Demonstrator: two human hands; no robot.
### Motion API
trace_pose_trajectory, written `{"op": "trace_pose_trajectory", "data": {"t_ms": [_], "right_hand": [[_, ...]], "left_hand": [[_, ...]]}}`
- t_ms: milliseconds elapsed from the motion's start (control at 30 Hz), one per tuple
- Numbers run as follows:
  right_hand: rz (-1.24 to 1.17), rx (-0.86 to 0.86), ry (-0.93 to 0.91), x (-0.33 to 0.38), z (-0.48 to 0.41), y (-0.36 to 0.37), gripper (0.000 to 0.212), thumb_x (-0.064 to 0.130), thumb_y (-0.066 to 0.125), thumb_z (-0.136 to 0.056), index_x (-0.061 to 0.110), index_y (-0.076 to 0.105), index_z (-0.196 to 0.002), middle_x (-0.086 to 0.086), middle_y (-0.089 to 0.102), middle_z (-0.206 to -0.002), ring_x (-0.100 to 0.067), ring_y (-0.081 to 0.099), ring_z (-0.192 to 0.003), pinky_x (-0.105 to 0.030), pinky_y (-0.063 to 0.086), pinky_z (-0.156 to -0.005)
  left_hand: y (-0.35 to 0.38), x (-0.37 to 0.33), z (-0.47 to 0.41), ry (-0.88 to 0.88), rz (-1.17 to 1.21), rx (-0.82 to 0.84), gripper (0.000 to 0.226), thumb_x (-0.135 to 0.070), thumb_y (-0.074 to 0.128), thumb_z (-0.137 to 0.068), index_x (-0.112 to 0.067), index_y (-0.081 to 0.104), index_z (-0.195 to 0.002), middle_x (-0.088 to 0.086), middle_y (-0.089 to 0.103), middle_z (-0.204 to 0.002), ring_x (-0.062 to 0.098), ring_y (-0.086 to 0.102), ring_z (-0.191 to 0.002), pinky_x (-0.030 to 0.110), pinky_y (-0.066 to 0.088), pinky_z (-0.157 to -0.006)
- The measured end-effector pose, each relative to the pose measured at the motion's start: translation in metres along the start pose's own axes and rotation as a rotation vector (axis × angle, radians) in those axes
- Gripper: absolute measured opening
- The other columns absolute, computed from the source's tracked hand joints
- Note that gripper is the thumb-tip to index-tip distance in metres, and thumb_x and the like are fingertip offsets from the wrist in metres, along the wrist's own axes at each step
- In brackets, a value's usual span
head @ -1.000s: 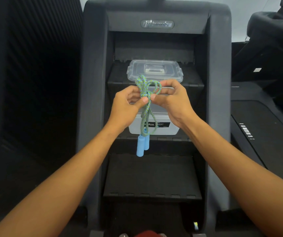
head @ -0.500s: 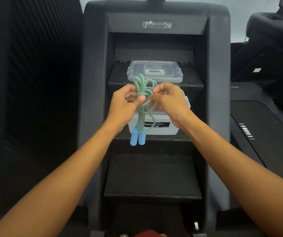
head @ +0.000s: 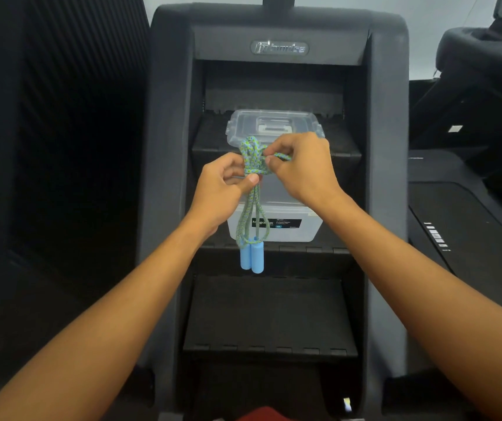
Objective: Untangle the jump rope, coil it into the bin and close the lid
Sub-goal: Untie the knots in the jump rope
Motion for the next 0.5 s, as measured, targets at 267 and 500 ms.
{"op": "trace_pose_trajectory", "data": {"t_ms": [267, 500], "right_hand": [[0.014, 0.073, 0.012, -0.006, -0.007, 0.004, 0.015, 0.007, 0.071, -0.086, 0.013, 0.080, -0.095, 0.003, 0.073, -0.088, -0.010, 0.063, -0.082, -0.017, 0.044, -0.074], [-0.552, 0.130, 0.183, -0.015, -0.009, 0.001, 0.016, 0.001, 0.058, -0.096, -0.001, 0.074, -0.095, -0.015, 0.075, -0.084, -0.020, 0.072, -0.073, -0.037, 0.062, -0.075]], "left_hand": [[0.006, -0.005, 0.002, 0.025, 0.037, 0.038, 0.025, 0.002, 0.070, -0.091, -0.012, 0.065, -0.112, 0.010, 0.078, -0.101, 0.029, 0.075, -0.097, 0.034, 0.059, -0.092], [-0.001, -0.003, -0.001, 0.026, 0.074, 0.025, 0.028, 0.006, 0.065, -0.093, -0.020, 0.066, -0.104, 0.000, 0.077, -0.102, 0.015, 0.073, -0.094, 0.027, 0.055, -0.086]]}}
Point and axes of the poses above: each hand's wrist, its own z-axis away from the middle knuckle, its own y-axis out of the palm, x = y × z, the point moved 4 cm from there along -z, towards the middle knuckle
